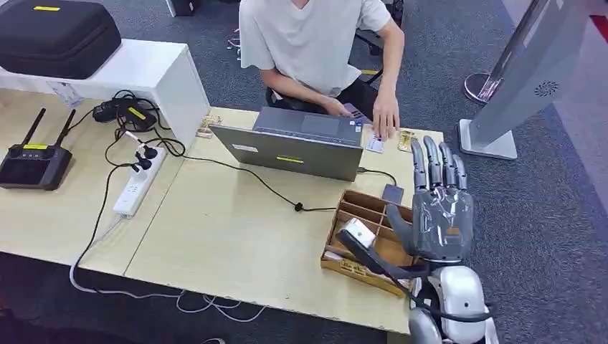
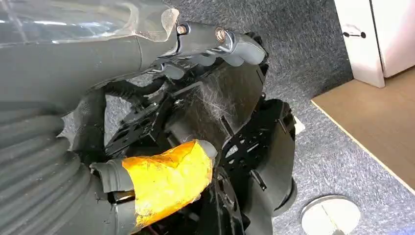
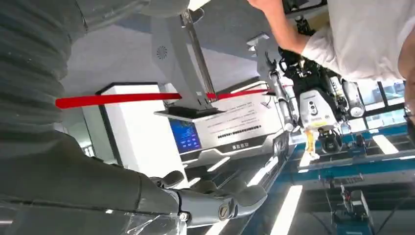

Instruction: Pass the card to the sensor for recognition and then transmit it.

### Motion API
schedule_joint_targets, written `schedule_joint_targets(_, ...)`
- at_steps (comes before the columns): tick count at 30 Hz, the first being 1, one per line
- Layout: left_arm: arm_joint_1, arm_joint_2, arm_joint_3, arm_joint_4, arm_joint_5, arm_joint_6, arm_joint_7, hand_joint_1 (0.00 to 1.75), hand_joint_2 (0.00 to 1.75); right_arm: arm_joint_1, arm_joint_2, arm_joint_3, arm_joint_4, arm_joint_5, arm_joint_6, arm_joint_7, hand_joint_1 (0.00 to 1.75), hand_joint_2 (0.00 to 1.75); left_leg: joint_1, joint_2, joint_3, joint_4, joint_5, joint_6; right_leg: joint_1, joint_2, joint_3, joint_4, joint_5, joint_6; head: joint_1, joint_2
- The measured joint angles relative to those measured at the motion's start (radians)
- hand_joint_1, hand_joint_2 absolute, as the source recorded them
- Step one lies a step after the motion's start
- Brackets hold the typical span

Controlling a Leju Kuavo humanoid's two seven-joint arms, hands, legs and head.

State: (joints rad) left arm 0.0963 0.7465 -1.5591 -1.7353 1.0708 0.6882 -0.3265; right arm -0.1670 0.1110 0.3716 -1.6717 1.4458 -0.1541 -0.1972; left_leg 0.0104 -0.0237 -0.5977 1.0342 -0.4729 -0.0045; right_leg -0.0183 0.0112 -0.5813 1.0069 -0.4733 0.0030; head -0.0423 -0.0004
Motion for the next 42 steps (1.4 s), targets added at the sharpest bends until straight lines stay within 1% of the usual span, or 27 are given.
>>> schedule_joint_targets(2, 0.001, 0.001, 0.0, -0.005, 0.005, 0.0, -0.002, 0.0, 1.75, 0.009, -0.009, -0.001, -0.019, -0.001, -0.002, -0.001, 0.0, 1.75, 0.0, 0.0, 0.001, 0.0, 0.0, 0.0, 0.0, 0.0, 0.0, 0.0, 0.0, 0.0, 0.0, 0.0)
schedule_joint_targets(5, 0.013, 0.011, 0.0, -0.019, 0.022, 0.003, -0.025, 0.0, 1.75, 0.065, -0.034, -0.006, -0.068, -0.022, -0.03, -0.024, 0.0, 1.75, 0.001, -0.001, 0.001, 0.0, 0.0, 0.0, 0.0, -0.001, 0.001, 0.0, 0.0, 0.0, 0.0, 0.0)
schedule_joint_targets(9, 0.041, 0.046, -0.003, -0.049, 0.058, 0.003, -0.098, 0.0, 1.75, 0.19, -0.091, -0.011, -0.162, -0.066, -0.094, -0.077, 0.0, 1.75, 0.001, -0.001, 0.0, 0.0, -0.001, 0.0, 0.0, -0.001, 0.001, 0.0, -0.001, 0.0, 0.0, 0.0)
schedule_joint_targets(11, 0.051, 0.067, -0.006, -0.063, 0.069, 0.003, -0.121, 0.0, 1.75, 0.255, -0.116, -0.011, -0.191, -0.074, -0.117, -0.091, 0.0, 1.75, 0.0, -0.001, 0.0, 0.0, -0.002, 0.001, 0.0, -0.001, 0.001, 0.0, -0.003, 0.0, 0.0, 0.0)
schedule_joint_targets(14, 0.06, 0.084, -0.008, -0.079, 0.077, 0.003, -0.135, 0.0, 1.75, 0.328, -0.14, -0.008, -0.205, -0.081, -0.14, -0.095, 0.0, 1.75, 0.0, -0.001, 0.0, 0.0, -0.003, 0.001, 0.0, -0.001, 0.001, 0.0, -0.004, -0.001, 0.0, 0.0)
schedule_joint_targets(16, 0.06, 0.093, -0.009, -0.085, 0.081, 0.003, -0.14, 0.0, 1.75, 0.365, -0.151, 0.005, -0.203, -0.095, -0.143, -0.094, 0.0, 1.75, 0.0, -0.001, 0.0, 0.0, -0.003, 0.001, 0.0, -0.001, 0.001, 0.0, -0.004, 0.0, 0.0, 0.0)
schedule_joint_targets(20, 0.06, 0.1, -0.009, -0.093, 0.084, 0.003, -0.144, 0.0, 1.75, 0.411, -0.169, 0.053, -0.168, -0.114, -0.143, -0.08, 0.0, 1.75, 0.0, -0.001, 0.0, 0.0, -0.003, 0.001, 0.0, -0.001, 0.001, 0.0, -0.004, 0.0, 0.0, 0.0)
schedule_joint_targets(22, 0.059, 0.102, -0.009, -0.098, 0.083, 0.003, -0.144, 0.0, 1.75, 0.418, -0.175, 0.077, -0.144, -0.127, -0.143, -0.067, 0.0, 1.75, 0.0, 0.0, 0.0, 0.0, -0.003, 0.001, 0.0, -0.001, 0.001, 0.0, -0.004, 0.0, 0.0, 0.0)
schedule_joint_targets(27, 0.058, 0.105, -0.009, -0.1, 0.078, 0.003, -0.143, 0.0, 1.75, 0.417, -0.197, 0.168, -0.05, -0.168, -0.156, -0.005, 0.0, 1.75, 0.0, 0.0, 0.001, 0.0, -0.003, 0.001, 0.0, -0.001, 0.002, 0.0, -0.004, 0.0, 0.0, 0.0)
schedule_joint_targets(30, 0.058, 0.106, -0.009, -0.106, 0.076, 0.003, -0.14, 0.0, 1.75, 0.415, -0.206, 0.213, -0.001, -0.174, -0.163, 0.009, 0.0, 1.75, 0.0, 0.0, 0.001, 0.0, -0.003, 0.001, 0.0, -0.001, 0.002, 0.0, -0.004, 0.0, 0.0, 0.0)
schedule_joint_targets(39, 0.052, 0.107, -0.009, -0.112, 0.06, 0.003, -0.123, 0.0, 1.75, 0.36, -0.216, 0.269, 0.107, -0.21, -0.187, 0.042, 0.0, 1.75, 0.0, 0.0, 0.001, 0.0, -0.003, 0.001, 0.0, -0.001, 0.002, 0.0, -0.004, 0.0, 0.0, 0.0)
schedule_joint_targets(42, 0.046, 0.107, -0.009, -0.112, 0.054, 0.003, -0.113, 0.0, 1.75, 0.343, -0.215, 0.279, 0.133, -0.211, -0.192, 0.042, 0.0, 1.75, 0.0, 0.0, 0.001, 0.0, -0.003, 0.001, 0.0, -0.001, 0.002, 0.0, -0.004, 0.0, 0.0, 0.0)
